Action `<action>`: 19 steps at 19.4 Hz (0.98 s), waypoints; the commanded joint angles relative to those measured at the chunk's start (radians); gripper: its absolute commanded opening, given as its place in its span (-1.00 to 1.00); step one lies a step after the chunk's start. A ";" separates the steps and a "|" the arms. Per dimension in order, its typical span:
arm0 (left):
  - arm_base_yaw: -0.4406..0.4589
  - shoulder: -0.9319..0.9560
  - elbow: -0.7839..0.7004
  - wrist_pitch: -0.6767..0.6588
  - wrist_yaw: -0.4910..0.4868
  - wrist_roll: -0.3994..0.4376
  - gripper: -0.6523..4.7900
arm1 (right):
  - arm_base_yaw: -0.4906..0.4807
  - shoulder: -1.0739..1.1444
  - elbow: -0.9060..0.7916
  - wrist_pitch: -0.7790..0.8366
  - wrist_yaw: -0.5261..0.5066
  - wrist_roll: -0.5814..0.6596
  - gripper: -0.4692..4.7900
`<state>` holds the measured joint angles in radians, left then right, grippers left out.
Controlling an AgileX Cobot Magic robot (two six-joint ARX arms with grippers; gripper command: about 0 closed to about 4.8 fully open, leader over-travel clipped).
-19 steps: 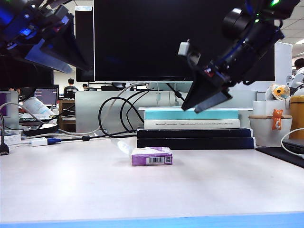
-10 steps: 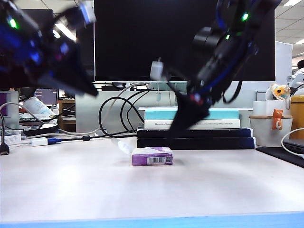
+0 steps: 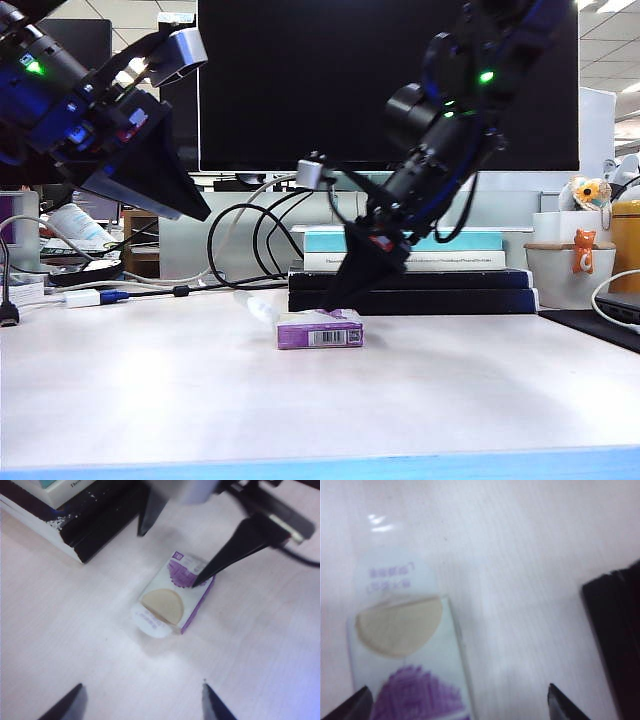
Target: Pick up a packet of tissues from the table with the left hand, then take a tissue from it with the right hand.
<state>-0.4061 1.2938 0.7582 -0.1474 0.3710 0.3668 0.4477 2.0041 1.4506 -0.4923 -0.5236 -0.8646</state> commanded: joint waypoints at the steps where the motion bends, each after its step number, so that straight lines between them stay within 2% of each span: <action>1: 0.000 -0.002 0.007 0.005 0.011 0.003 0.38 | 0.021 0.028 0.060 -0.092 -0.011 0.000 1.00; 5: 0.000 -0.002 0.007 0.004 0.011 0.003 0.38 | 0.023 0.028 0.073 -0.146 0.000 0.000 1.00; 14: 0.000 -0.002 0.007 0.003 0.011 0.000 0.38 | 0.023 0.090 0.073 -0.130 0.035 -0.003 1.00; 15: 0.000 -0.002 0.008 0.003 0.011 0.000 0.38 | 0.023 0.090 0.072 -0.130 0.036 -0.003 0.78; 16: 0.000 -0.002 0.008 0.004 0.011 -0.001 0.38 | 0.023 0.090 0.073 -0.125 0.036 -0.003 0.23; 17: 0.000 -0.002 0.007 0.004 0.010 -0.005 0.38 | 0.023 0.089 0.074 -0.115 0.036 -0.003 -0.16; 18: 0.000 -0.002 0.008 0.007 0.006 -0.013 0.38 | 0.023 0.087 0.075 -0.108 0.045 0.001 -0.38; 19: 0.000 -0.002 0.008 0.014 -0.021 -0.035 0.38 | 0.023 0.082 0.076 -0.109 0.075 0.002 -0.52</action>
<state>-0.4061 1.2938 0.7582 -0.1528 0.3737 0.3584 0.4686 2.0907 1.5234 -0.6083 -0.4900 -0.8665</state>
